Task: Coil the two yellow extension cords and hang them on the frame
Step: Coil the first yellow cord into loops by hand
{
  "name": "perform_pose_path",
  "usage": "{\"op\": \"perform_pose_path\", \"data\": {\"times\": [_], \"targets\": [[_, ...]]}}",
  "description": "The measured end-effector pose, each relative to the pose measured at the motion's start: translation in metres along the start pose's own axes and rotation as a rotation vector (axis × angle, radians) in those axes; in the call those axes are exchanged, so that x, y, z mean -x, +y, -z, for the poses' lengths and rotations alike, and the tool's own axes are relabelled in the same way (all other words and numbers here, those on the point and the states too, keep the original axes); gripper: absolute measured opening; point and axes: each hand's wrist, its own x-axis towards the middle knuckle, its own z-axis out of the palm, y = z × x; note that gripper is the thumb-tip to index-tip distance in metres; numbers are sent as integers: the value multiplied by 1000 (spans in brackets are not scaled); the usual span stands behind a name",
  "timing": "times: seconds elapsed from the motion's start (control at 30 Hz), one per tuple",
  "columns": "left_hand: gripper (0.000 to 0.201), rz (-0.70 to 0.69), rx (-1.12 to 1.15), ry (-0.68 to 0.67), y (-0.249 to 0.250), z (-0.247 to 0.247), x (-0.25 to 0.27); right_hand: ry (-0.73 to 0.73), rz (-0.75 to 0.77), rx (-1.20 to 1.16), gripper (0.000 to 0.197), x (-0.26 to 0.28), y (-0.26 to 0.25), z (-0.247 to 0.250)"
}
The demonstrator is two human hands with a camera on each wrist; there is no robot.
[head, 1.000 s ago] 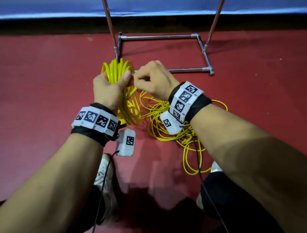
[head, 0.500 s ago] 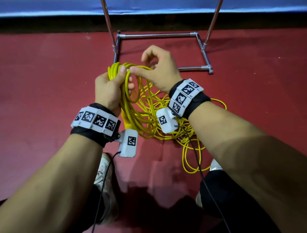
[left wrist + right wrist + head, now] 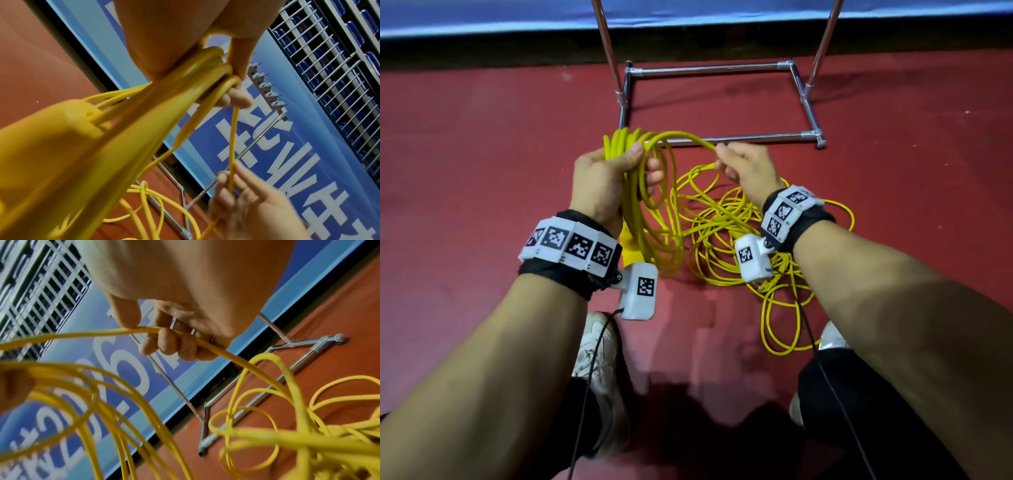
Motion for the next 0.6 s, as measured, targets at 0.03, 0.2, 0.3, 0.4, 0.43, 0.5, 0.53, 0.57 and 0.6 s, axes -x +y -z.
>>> {"op": "perform_pose_path", "data": {"times": [0.03,0.2,0.3,0.4,0.43,0.5,0.53,0.57,0.6], "targets": [[19,37,-14,-17,-2,0,1,19,31,-30,34,-5,-5,6],[25,92,-105,-75,-11,-7,7,-141,136,11,22,-18,-33,21],[24,90,-126,-81,-18,-11,8,-287,210,106,22,-14,-51,4],[21,65,-136,-70,-23,-13,9,-368,232,165,22,-9,-59,-12],[21,55,-136,-69,-25,-13,9,-374,225,173,22,-7,-58,-16],[20,41,-131,-67,-28,-13,8,-372,205,148,26,-4,-55,-18],[19,34,-129,-64,-28,-12,7,-372,199,132,30,-3,-53,-18],[18,27,-126,-57,-28,-12,7,-376,198,124,34,-2,-49,-18],[16,19,-125,-45,-28,-11,6,-372,197,133,38,-1,-45,-17]]}}
